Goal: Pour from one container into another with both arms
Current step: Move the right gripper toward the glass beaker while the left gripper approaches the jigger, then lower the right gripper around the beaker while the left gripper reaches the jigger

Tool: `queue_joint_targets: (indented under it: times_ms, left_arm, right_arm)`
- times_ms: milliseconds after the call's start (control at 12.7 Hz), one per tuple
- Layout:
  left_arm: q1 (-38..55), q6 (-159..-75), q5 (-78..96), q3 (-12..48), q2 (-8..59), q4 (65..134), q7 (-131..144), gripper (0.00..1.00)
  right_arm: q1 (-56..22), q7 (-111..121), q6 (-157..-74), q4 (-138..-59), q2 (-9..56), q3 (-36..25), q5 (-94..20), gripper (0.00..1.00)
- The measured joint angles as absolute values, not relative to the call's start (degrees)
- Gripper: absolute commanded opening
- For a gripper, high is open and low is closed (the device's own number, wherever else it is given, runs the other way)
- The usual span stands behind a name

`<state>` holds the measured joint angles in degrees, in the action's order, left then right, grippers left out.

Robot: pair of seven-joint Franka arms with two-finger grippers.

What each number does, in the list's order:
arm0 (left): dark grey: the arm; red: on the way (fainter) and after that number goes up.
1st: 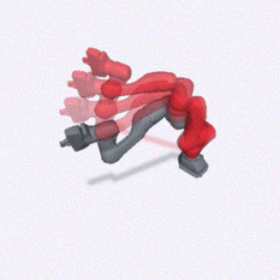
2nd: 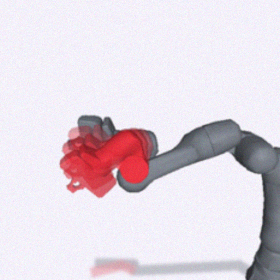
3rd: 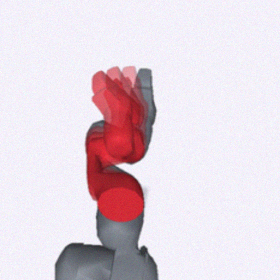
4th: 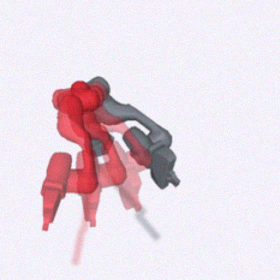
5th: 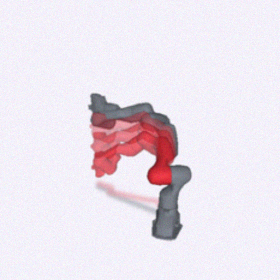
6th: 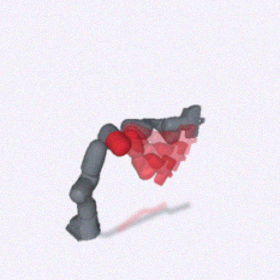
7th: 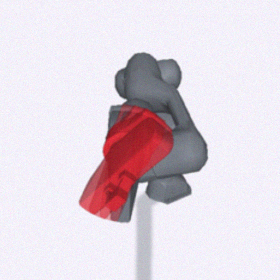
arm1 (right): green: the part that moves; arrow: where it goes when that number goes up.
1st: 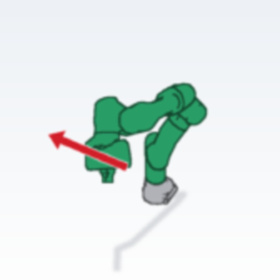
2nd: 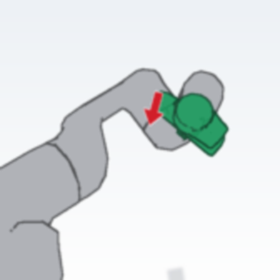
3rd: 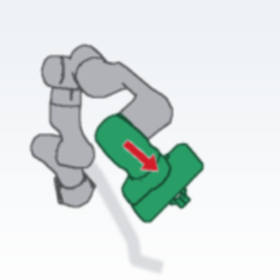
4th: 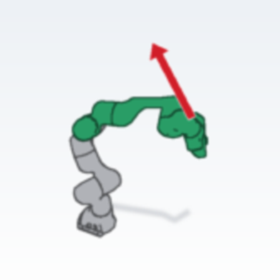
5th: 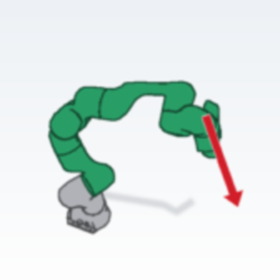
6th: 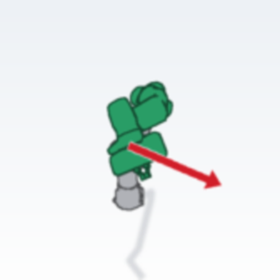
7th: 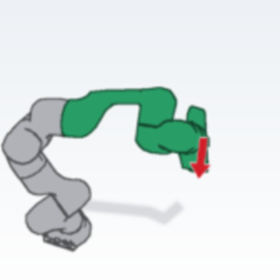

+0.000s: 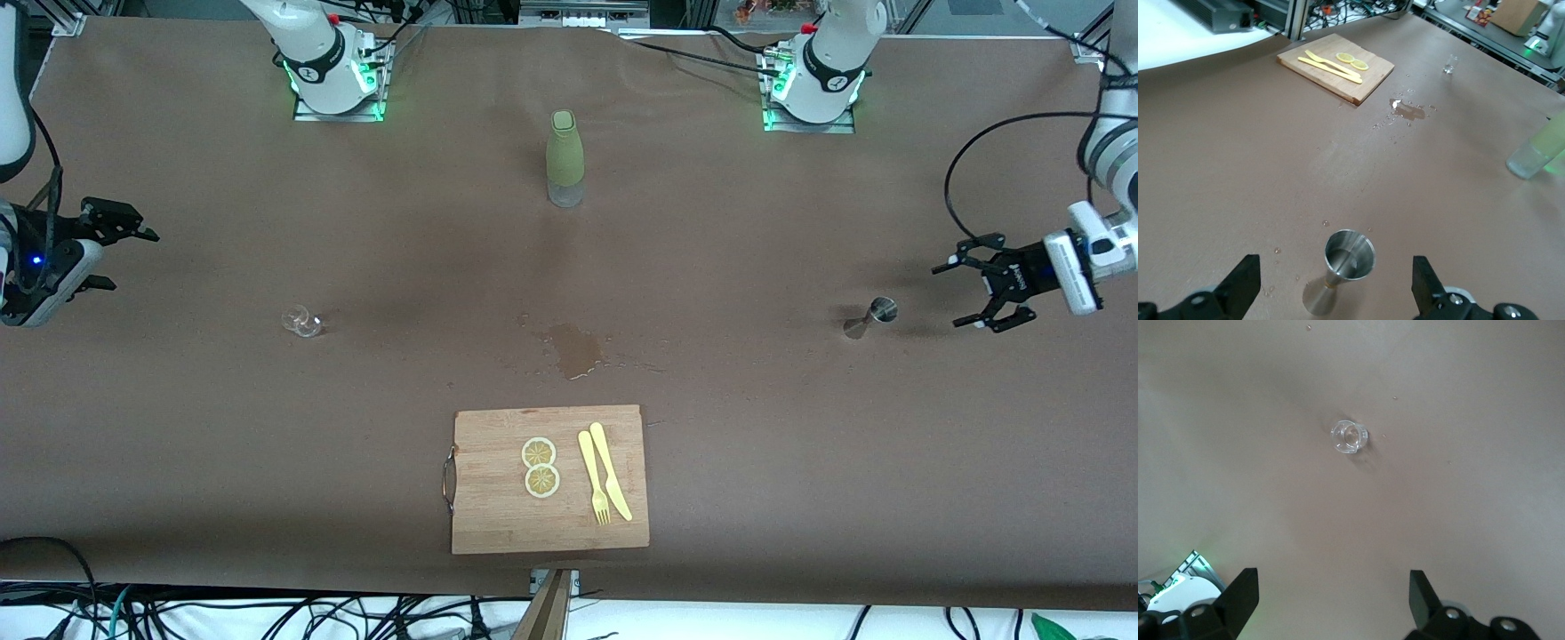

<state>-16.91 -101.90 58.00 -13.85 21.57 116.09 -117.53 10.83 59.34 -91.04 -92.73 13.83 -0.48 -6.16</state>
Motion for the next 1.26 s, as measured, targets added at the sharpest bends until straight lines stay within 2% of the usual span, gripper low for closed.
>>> queue_joint_targets:
  times_ms: [1262]
  left_arm:
    - [-16.4, -97.8, 69.5, -15.2, 34.7, 112.5, -142.7, 1.00]
  right_arm:
    - [22.4, 85.8, -91.3, -92.8, 28.3, -0.6, -30.4, 1.00]
